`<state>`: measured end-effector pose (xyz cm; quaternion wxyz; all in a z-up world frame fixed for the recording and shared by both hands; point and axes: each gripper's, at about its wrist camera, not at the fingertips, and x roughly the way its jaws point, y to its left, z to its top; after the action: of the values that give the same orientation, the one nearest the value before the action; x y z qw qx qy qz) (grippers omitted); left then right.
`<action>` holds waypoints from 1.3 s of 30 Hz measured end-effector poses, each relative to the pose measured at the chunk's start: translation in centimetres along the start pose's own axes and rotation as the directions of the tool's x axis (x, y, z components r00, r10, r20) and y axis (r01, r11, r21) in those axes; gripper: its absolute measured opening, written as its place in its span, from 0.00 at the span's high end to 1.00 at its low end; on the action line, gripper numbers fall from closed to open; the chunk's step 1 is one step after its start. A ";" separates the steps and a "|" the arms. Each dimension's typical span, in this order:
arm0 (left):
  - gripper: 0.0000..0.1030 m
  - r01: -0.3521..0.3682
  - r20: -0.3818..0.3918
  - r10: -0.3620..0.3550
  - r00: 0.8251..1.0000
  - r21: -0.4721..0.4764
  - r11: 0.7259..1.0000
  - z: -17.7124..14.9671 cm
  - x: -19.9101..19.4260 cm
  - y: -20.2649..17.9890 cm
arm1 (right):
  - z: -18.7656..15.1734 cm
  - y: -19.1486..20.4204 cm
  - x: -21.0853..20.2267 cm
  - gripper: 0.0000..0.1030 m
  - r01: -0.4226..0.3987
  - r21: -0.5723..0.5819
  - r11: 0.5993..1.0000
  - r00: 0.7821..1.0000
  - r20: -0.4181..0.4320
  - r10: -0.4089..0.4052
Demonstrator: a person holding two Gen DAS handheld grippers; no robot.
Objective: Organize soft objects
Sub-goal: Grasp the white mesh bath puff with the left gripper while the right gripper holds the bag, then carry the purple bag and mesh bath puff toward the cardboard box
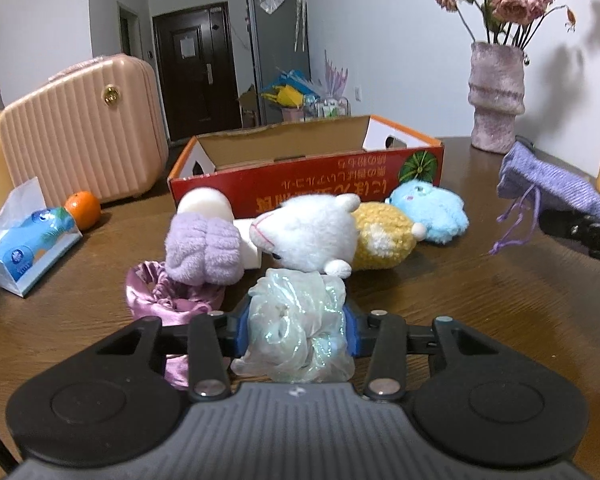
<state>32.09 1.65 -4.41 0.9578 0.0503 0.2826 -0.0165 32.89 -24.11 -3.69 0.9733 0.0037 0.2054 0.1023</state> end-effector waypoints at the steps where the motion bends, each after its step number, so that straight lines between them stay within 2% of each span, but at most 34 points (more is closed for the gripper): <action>1: 0.58 0.000 0.010 0.000 1.000 -0.001 1.000 0.0 -0.4 0.0 | 0.0 0.1 -0.1 0.66 -0.003 0.001 1.000 1.000 0.001 0.003; 8: 0.58 0.026 0.071 -0.025 0.997 -0.009 1.000 0.0 -3.0 0.0 | 0.0 0.9 -0.7 0.66 -0.016 0.003 1.000 1.000 0.016 0.016; 17: 0.58 0.040 0.171 -0.031 0.985 -0.048 0.998 0.7 -6.4 0.0 | 0.3 2.1 -0.9 0.66 -0.033 0.011 0.999 0.999 0.041 0.032; 25: 0.58 0.047 0.201 -0.030 0.979 -0.080 0.996 2.0 -6.8 0.3 | 0.9 3.4 -0.6 0.65 -0.050 0.015 0.999 0.997 0.064 0.049; 39: 0.58 0.039 0.241 -0.003 0.970 -0.143 0.989 5.2 -5.2 0.9 | 3.0 5.4 1.5 0.65 -0.038 -0.051 0.998 0.990 0.131 0.045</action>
<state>30.58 2.01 2.89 0.9858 -0.0254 0.1655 -0.0118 34.38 -18.38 -1.31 0.9822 -0.0089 0.1380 0.1271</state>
